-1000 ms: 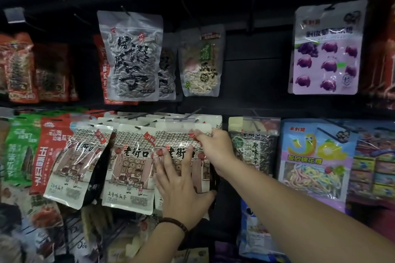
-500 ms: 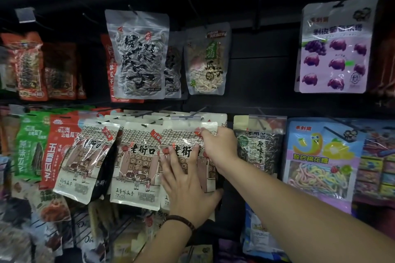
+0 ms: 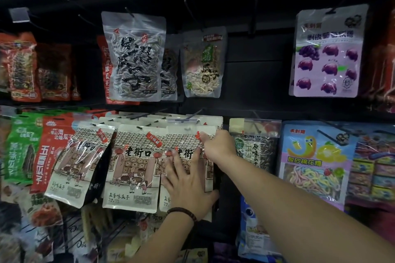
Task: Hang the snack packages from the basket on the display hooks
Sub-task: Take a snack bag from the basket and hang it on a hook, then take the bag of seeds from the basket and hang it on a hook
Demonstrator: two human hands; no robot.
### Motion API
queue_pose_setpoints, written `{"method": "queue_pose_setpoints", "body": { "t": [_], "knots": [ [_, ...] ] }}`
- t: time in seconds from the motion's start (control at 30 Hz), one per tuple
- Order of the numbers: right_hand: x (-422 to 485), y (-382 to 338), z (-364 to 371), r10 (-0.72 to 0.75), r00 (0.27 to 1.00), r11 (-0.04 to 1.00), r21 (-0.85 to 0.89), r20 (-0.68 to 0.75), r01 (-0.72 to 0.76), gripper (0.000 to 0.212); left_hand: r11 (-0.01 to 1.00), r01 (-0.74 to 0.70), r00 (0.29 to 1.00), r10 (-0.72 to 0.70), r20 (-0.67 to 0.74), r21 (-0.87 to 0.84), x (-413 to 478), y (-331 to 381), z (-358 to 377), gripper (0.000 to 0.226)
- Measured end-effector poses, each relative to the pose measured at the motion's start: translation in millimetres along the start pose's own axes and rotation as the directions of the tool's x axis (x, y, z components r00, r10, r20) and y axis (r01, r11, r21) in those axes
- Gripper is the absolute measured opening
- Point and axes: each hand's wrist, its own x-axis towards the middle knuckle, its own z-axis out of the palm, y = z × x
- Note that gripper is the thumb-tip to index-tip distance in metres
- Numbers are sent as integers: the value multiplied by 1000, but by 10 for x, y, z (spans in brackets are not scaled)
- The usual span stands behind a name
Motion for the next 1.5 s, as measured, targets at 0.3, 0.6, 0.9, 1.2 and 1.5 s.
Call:
{"method": "queue_pose_setpoints", "body": {
  "t": [0.3,0.6,0.9,1.2,1.5],
  "knots": [
    [-638,348,-666,-175,981,951,-243,81,190,18,998,-65,998,65,-7,17,-576,125,-71,112],
    [-2397,2013,-1320,63,914,883,-449,402,137,13,929,-212,870,320,375,-303,-2412,334,619,14],
    [-4436,4482,-1709,606,689,760,-544,397,-355,24,988,5,399,141,906,-155,-4530,152,1909,19],
    [-5319,5718,-1566,829,449,559,-483,334,-674,30,941,286,221,-246,944,179,-5295,-231,3598,93],
    [-5262,5985,-1282,852,357,520,-554,382,-650,44,865,372,246,-443,862,338,-5152,201,3951,121]
  ]
}}
